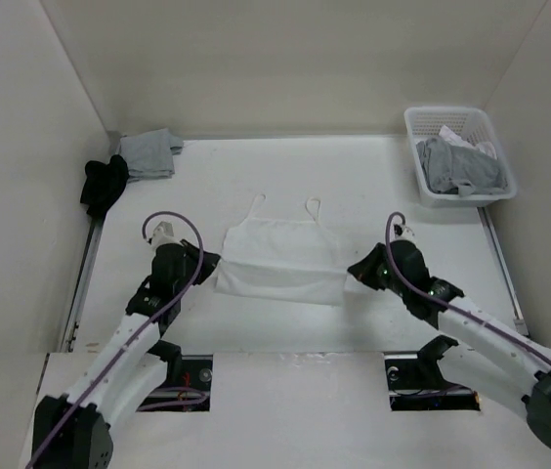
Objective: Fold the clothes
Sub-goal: Fold the tank top
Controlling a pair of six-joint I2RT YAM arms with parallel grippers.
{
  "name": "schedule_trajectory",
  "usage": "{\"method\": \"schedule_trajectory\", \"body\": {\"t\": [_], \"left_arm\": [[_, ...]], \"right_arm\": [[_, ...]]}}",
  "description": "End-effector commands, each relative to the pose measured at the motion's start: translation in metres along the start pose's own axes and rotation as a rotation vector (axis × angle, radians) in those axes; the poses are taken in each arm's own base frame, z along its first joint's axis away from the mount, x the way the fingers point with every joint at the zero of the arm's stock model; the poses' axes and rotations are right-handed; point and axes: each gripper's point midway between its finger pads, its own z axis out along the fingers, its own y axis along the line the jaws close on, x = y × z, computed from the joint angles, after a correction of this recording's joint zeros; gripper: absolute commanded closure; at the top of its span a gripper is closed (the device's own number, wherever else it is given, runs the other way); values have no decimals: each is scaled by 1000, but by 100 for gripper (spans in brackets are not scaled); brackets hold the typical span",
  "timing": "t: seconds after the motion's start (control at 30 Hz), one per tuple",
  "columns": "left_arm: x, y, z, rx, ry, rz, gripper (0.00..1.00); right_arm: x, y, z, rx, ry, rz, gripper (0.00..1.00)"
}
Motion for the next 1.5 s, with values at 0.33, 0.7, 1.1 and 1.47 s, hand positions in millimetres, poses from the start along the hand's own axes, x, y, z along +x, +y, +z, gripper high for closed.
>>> {"method": "schedule_trajectory", "body": {"t": [0.33, 0.7, 1.1, 1.47], "left_arm": [[-143, -106, 134, 129, -342, -79, 95], [-154, -89, 204, 66, -299, -68, 58], [-54, 11, 93, -97, -171, 40, 71], [-25, 30, 108, -119, -51, 50, 61]], "right_arm": [[-186, 59, 115, -138, -176, 17, 99], [-213, 45, 195, -78, -177, 73, 58], [-91, 12, 111, -1, -133, -23, 94], [-37, -9, 97, 14, -53, -13, 68]]}}
